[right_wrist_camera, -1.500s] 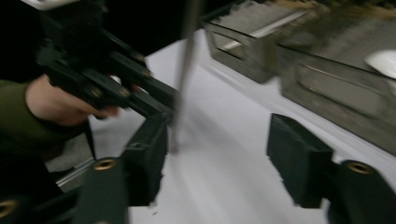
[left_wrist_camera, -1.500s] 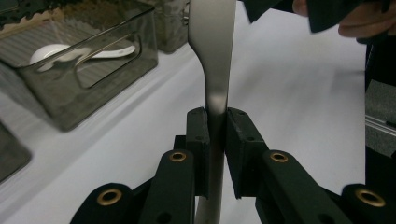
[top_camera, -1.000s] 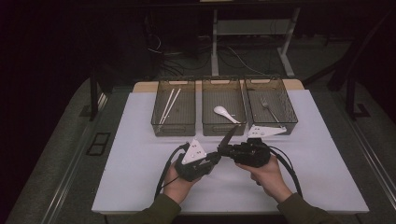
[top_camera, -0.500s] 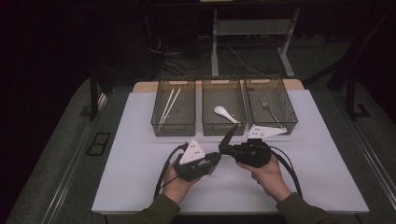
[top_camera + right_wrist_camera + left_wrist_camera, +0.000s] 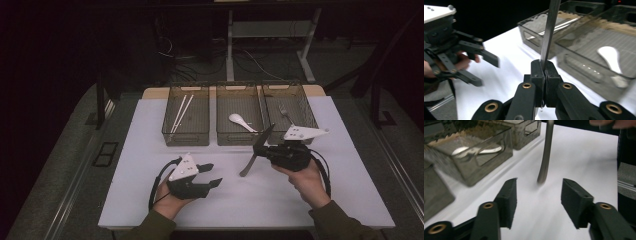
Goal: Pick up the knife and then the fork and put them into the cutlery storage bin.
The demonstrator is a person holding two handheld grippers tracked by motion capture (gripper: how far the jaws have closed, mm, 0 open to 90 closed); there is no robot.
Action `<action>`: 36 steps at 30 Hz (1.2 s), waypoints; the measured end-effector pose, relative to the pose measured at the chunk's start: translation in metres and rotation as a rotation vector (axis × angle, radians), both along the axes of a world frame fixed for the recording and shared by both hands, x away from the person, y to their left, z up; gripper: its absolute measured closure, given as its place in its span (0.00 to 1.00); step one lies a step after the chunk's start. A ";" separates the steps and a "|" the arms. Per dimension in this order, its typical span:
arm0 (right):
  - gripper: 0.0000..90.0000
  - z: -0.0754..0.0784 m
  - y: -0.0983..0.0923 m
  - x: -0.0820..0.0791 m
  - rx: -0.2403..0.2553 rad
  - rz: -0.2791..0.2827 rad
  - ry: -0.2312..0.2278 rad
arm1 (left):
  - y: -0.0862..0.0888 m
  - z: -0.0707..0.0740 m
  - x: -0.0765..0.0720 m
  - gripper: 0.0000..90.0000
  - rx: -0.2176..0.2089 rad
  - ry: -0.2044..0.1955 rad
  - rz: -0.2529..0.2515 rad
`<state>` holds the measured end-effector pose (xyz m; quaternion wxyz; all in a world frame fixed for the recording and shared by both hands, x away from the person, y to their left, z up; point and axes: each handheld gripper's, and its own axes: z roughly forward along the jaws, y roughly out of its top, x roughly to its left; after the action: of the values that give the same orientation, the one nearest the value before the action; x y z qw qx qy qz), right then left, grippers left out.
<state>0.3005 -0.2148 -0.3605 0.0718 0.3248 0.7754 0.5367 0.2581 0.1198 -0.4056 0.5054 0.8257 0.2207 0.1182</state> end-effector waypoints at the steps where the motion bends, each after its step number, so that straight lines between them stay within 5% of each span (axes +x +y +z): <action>1: 0.98 0.002 -0.005 0.001 -0.004 -0.012 -0.001 | 0.004 -0.002 -0.001 0.46 0.005 0.005 0.002; 11: 0.98 0.037 -0.062 0.017 -0.010 -0.152 -0.038 | 0.028 -0.014 -0.003 0.30 0.024 0.042 0.034; 22: 0.98 0.079 -0.096 0.052 -0.100 -0.278 -0.082 | 0.040 -0.022 0.012 0.04 0.003 0.048 0.069; 36: 0.98 0.079 -0.102 0.110 -0.294 -0.368 -0.008 | 0.035 -0.019 0.009 0.00 -0.020 0.047 0.060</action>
<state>0.4109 -0.3167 -0.2812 0.2178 0.4446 0.7727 0.3971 0.2669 0.1551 -0.4243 0.5046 0.8161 0.2585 0.1118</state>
